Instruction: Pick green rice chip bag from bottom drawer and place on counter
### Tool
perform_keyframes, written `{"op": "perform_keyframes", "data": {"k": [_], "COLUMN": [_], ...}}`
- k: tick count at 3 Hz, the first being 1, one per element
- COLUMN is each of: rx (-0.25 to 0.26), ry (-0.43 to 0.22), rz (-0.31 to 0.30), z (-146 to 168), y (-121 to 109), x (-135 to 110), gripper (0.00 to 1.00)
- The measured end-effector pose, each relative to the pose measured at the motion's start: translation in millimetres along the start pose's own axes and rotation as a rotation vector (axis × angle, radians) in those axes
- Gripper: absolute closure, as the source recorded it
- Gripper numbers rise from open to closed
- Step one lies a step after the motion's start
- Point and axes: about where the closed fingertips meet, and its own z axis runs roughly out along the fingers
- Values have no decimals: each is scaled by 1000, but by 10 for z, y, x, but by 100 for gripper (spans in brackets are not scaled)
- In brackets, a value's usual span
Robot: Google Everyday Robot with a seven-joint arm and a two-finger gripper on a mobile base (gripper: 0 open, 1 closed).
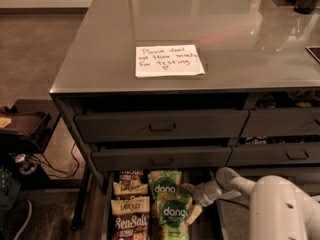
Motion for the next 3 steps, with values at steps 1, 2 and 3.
{"op": "perform_keyframes", "data": {"k": [1, 2, 3], "rx": [-28, -49, -54], "ry": [-23, -24, -3], "rz": [41, 78, 111], "z": [106, 196, 210], "y": [-112, -141, -143], "x": [60, 159, 304], "gripper": [0, 0, 0]}}
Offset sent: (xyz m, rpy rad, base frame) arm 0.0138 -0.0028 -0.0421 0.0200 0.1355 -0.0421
